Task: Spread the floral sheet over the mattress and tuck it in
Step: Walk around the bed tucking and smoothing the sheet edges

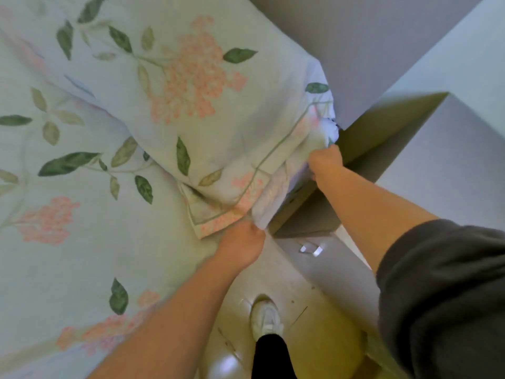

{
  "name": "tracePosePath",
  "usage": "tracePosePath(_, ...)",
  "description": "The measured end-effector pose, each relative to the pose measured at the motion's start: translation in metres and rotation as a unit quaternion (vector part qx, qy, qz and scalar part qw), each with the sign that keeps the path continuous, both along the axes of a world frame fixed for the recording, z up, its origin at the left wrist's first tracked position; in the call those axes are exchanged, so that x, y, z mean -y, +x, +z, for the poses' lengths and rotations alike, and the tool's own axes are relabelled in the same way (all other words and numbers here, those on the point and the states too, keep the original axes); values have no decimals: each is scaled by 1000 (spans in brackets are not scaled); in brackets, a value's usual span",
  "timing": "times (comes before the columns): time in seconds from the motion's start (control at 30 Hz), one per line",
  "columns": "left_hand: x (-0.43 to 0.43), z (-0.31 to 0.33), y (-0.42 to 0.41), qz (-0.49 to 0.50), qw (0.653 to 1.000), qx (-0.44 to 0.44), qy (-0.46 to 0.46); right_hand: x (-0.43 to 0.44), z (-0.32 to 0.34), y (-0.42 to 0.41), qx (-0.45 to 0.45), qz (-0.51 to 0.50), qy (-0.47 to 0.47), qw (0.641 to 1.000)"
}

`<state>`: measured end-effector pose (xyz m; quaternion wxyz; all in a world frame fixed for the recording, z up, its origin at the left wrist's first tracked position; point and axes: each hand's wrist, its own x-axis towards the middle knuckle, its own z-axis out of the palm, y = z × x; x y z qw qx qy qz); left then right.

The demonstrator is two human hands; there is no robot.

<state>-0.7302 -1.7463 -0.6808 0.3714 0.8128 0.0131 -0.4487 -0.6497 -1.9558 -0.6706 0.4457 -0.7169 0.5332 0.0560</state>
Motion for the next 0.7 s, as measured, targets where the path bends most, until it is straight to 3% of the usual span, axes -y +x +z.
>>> tracePosePath(0.17, 39, 11, 37, -48, 978, 202, -26, 53, -12, 20, -21, 16, 31, 999)
tracePosePath(0.33, 73, 14, 54, -101, 963, 250, -7, 79, -21, 25, -113, 116, 61, 985)
tracePosePath(0.43, 85, 21, 61, -138, 944, 299, 21, 100, -19, 25, -132, 232, -6, 964)
tracePosePath(0.57, 92, 22, 62, -249, 849, 453, 108, 120, -5, 20, -190, 353, -194, 895)
tracePosePath(0.7, 94, 12, 57, -341, 823, 406, 202, 132, 2, 16, -223, 372, -276, 858)
